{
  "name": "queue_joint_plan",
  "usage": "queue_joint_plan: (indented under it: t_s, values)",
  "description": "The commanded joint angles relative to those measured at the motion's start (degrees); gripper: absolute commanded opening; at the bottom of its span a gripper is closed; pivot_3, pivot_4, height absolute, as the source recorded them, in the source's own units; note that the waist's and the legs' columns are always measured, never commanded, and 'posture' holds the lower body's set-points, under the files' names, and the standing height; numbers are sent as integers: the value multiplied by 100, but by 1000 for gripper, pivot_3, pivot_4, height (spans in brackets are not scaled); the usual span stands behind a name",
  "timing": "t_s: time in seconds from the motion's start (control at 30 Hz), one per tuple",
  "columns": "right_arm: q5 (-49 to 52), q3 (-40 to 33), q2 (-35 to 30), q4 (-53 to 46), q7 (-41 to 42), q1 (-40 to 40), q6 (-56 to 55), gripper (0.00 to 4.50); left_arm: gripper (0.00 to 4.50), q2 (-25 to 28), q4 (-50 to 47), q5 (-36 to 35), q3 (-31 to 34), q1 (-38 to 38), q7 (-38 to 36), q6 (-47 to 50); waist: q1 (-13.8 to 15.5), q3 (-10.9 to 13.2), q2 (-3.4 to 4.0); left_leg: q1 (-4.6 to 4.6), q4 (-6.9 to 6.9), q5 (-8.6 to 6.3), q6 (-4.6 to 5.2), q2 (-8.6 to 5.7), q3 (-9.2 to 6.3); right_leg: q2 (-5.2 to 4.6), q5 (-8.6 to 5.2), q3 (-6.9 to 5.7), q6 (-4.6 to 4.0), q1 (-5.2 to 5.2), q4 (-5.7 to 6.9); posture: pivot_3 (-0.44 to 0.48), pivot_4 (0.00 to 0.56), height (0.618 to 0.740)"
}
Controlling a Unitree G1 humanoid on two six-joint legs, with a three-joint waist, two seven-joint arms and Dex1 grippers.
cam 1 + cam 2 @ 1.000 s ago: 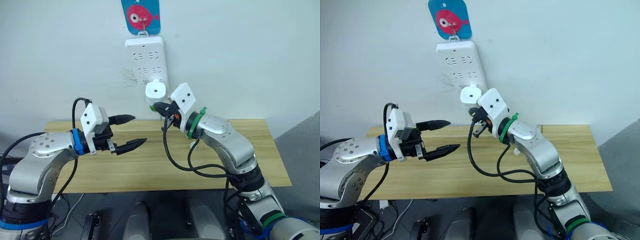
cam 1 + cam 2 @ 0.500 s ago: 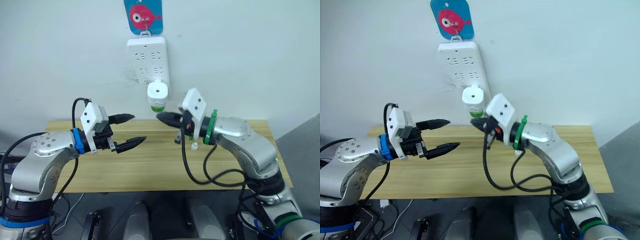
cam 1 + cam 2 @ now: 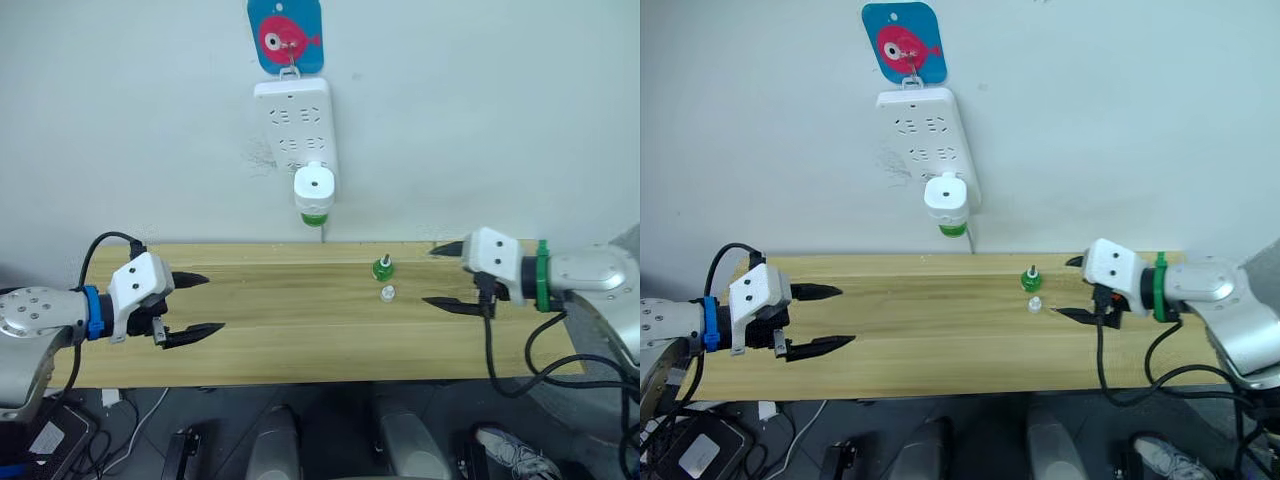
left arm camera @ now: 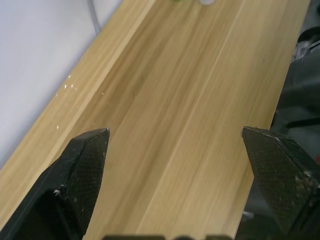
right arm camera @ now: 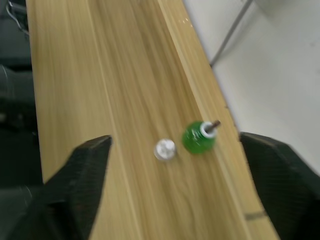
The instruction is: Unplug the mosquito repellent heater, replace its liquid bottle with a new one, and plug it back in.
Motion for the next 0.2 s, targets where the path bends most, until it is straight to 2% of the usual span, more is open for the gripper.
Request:
queue_joint_plan:
  t_s: [0.03,0.2]
  values:
    - [-41,-306,-191,158,270,76,-437,4468,4500,84,-199,236,230,244,134,-133,-5,-46,3,0,-1,0,0,0,1,0,0,0,0,0,-1,-37,111,740]
    - [-143,-335,-204,377,325,92,-641,4468,4500,-70,-269,123,308,331,201,-104,1,-123,1,3,-1,0,0,0,2,0,0,1,0,2,1,-24,103,740]
